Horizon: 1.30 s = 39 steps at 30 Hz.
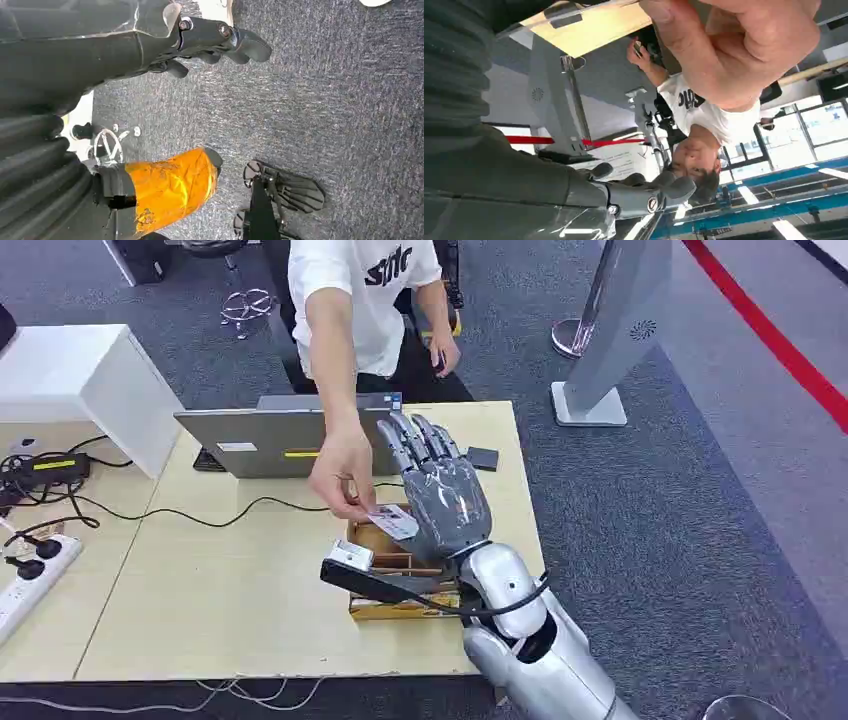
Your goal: Pass the card to the sensor for recognition and then transmit it.
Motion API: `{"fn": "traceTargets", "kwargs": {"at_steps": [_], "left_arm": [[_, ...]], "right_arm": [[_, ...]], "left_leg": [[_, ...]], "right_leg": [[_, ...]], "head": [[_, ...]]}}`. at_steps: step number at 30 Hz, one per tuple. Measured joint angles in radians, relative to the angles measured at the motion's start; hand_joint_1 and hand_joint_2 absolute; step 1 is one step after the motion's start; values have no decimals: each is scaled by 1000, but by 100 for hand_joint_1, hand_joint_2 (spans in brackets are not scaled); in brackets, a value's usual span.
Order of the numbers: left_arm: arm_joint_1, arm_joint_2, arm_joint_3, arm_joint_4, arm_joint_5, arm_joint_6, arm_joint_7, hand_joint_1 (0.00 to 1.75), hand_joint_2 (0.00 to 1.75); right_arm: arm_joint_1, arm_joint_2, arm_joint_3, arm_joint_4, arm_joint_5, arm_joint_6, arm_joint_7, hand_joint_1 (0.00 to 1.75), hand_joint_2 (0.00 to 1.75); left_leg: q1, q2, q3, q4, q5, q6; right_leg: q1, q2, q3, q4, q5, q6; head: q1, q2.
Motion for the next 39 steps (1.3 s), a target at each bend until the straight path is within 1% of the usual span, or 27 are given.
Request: {"fn": "traceTargets", "kwargs": {"at_steps": [4,5,6,16,19,20,21,22,24,26,30,34,39], "left_arm": [[0,0,0,0,0,0,0,0,175],[0,0,0,0,0,0,0,0,175],[0,0,0,0,0,0,0,0,175],[-2,-4,0,0,-18,0,10,0,175],[-2,-5,0,0,-21,0,10,0,175],[-2,-4,1,0,-20,0,10,0,175],[-2,-3,4,0,-18,0,10,0,175],[1,-1,9,0,-15,0,7,0,175],[7,6,20,0,-12,-3,-1,0,175],[7,13,27,0,-11,-6,-4,0,175],[7,21,35,0,-13,-9,-6,0,175],[9,23,48,0,-14,-12,-10,0,175],[14,27,51,0,-13,-13,-12,0,175]], "right_arm": [[-1,0,1,0,0,0,0,0,175],[-1,0,2,0,0,0,0,91,175],[-1,0,2,0,0,0,0,173,175],[-1,0,13,24,0,20,0,175,175],[-1,0,13,24,0,13,-8,175,175],[6,0,12,14,-10,-16,-23,175,175],[23,-1,8,-17,-21,-39,-24,175,175],[38,-2,3,-66,-24,-36,-10,175,175],[46,-6,-5,-150,-21,2,16,175,175],[47,-9,-16,-211,-21,24,18,175,175],[51,-12,-19,-236,-14,27,1,175,175],[89,-24,-20,-259,8,-32,-26,175,175],[124,-38,-23,-292,18,-46,-26,175,175]], "left_leg": [[0,0,0,0,0,0],[0,0,0,0,0,0],[0,0,0,0,0,0],[0,0,0,0,0,0],[0,0,0,0,0,0],[0,0,0,0,0,0],[0,0,0,0,0,0],[0,-1,-1,0,0,0],[0,0,-1,0,0,0],[0,1,-1,0,-1,0],[0,1,-1,0,-1,0],[0,0,-1,0,-1,0],[0,1,-1,0,-1,0]], "right_leg": [[0,0,0,0,0,0],[0,0,0,0,0,0],[0,0,0,0,0,0],[0,0,0,0,0,0],[0,0,0,0,0,0],[0,0,0,0,0,0],[0,0,0,0,0,0],[0,-1,-1,0,0,0],[0,1,-2,0,0,0],[0,2,-2,0,0,0],[0,1,-2,0,0,0],[0,1,-2,0,0,0],[0,1,-2,0,0,0]], "head": [[0,0],[0,0],[0,0],[0,0],[0,0],[0,0],[0,0],[0,0],[0,0],[0,0],[0,0],[0,0],[0,0]]}}
